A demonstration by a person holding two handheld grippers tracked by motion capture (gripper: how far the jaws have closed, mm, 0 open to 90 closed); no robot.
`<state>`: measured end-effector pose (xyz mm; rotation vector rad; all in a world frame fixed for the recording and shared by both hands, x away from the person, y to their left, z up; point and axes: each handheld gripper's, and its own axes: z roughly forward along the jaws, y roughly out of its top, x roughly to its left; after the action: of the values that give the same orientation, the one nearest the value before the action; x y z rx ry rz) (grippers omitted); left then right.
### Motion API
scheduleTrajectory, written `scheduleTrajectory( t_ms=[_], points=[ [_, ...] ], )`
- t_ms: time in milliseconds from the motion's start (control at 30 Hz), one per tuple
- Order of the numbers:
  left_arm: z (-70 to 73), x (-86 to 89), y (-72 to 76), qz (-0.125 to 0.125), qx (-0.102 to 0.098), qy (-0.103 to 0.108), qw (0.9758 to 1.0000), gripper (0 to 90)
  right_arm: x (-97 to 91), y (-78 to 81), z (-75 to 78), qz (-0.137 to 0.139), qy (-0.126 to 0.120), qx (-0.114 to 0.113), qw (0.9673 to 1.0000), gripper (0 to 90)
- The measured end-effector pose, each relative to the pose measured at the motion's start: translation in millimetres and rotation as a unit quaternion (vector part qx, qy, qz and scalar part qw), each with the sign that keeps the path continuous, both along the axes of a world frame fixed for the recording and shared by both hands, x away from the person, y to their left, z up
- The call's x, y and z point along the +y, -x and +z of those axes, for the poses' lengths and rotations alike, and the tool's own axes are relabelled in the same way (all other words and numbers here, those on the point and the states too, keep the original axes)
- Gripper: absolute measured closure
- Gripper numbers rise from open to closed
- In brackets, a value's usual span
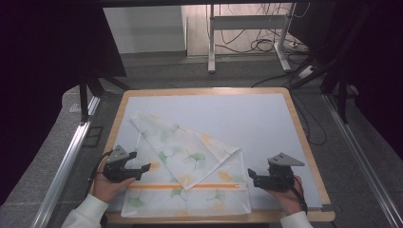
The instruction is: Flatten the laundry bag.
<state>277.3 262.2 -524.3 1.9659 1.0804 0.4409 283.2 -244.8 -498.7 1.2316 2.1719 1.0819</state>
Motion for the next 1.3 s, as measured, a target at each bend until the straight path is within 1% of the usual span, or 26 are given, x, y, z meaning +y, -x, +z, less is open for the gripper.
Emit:
scheduleTrajectory(
  t_ms=[133, 300, 367, 500, 600, 733, 933, 1100, 1300],
  points=[
    [-0.3, 1.4, -0.4, 0.001, -0.002, 0.002, 1.0, 22.3, -1.0, -0.3, -1.3, -0.005, 0.0, 0.007, 1.0, 12.9],
    [1.3, 1.3, 1.1, -0.002, 0.002, 0.006, 1.0, 22.9, 1.8, 2.1, 2.4, -0.009, -0.012, 0.0, 0.9999, 13.3],
    [1.9, 1.2, 1.4, -0.001, 0.001, 0.009, 1.0, 23.3, 2.8, 2.6, 4.0, -0.009, -0.013, 0.0, 0.9999, 13.3],
    [1.1, 0.6, 0.6, -0.003, 0.002, 0.007, 1.0, 23.4, 2.9, 1.8, 4.1, -0.007, -0.015, 0.006, 0.9999, 14.5],
    [0.6, 0.1, 0.1, -0.004, 0.003, 0.006, 1.0, 23.5, 2.8, 1.6, 4.2, -0.006, -0.018, 0.005, 0.9998, 16.3],
    [0.6, 0.2, 0.3, -0.004, 0.002, 0.006, 1.0, 23.4, 3.1, 2.1, 5.1, 0.0, -0.018, 0.003, 0.9998, 18.8],
    [0.3, 0.0, 0.2, -0.006, 0.004, 0.005, 1.0, 23.5, 6.7, 4.0, 6.5, 0.018, -0.016, 0.004, 0.9997, 22.7],
    [-0.2, -0.5, -0.2, -0.008, 0.006, 0.004, 0.9999, 23.6, 9.9, 4.7, 7.2, 0.028, -0.016, 0.006, 0.9995, 24.7],
    [-0.5, -0.7, -0.2, -0.008, 0.006, 0.003, 0.9999, 23.6, 13.2, 6.4, 9.7, 0.035, -0.018, 0.002, 0.9992, 26.3]
  ],
)
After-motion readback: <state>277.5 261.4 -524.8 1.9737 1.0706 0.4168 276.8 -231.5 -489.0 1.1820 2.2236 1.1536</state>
